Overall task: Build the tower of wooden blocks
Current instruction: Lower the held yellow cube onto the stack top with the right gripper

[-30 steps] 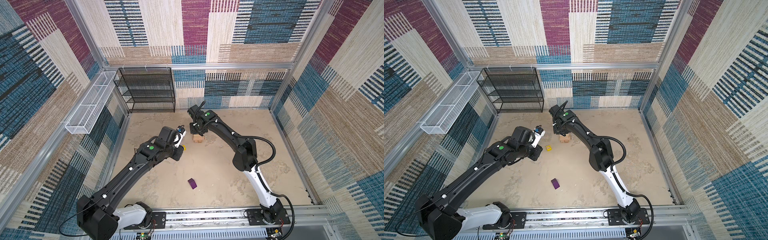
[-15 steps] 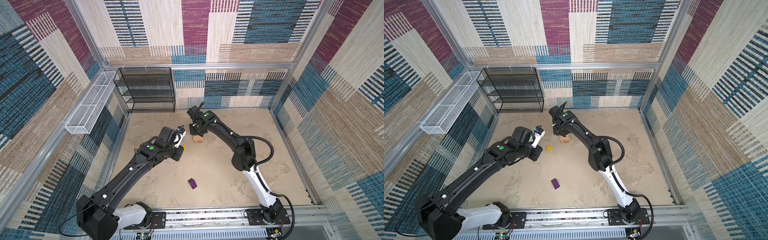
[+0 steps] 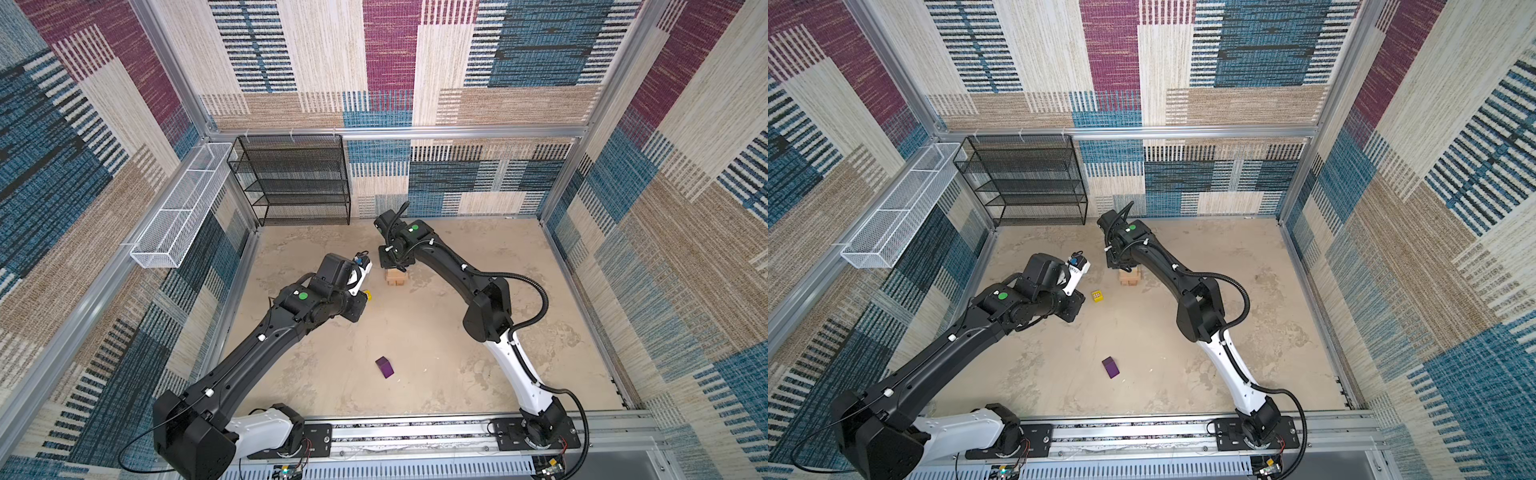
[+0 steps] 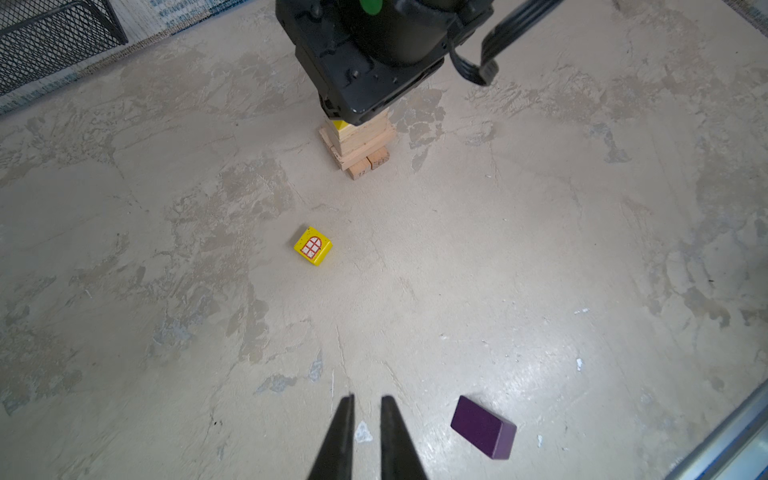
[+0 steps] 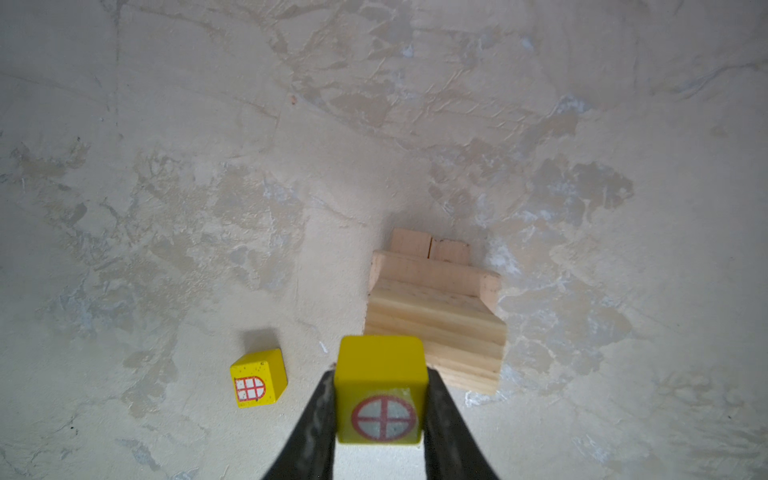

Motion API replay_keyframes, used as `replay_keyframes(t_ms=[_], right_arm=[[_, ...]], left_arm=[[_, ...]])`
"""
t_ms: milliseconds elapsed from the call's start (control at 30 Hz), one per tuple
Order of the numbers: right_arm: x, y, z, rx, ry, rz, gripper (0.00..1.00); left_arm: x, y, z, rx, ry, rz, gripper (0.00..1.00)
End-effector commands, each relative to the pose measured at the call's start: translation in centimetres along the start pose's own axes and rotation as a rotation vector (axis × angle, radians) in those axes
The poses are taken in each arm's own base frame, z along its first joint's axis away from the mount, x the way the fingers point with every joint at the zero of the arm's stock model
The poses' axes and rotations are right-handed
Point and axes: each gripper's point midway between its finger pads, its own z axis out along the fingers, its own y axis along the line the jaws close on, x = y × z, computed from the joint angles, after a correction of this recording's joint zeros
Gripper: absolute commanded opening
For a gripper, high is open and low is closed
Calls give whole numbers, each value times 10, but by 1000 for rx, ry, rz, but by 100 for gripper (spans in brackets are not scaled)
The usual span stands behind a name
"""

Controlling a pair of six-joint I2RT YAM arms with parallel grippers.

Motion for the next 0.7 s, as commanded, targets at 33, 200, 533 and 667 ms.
replay_keyframes(t_ms=[33, 200, 533, 667], right_arm=[[-3, -2, 1, 13, -12, 3, 33], [-2, -4, 4, 20, -9, 5, 34], [-4, -7, 7, 28, -13, 11, 35], [-4, -6, 9, 23, -10, 12, 39]], left_arm=[[1, 3, -1, -15, 1, 4, 17], [1, 3, -2, -16, -2, 4, 17], [1, 4, -2, -17, -1, 6, 17], [1, 3, -2, -17, -2, 6, 17]])
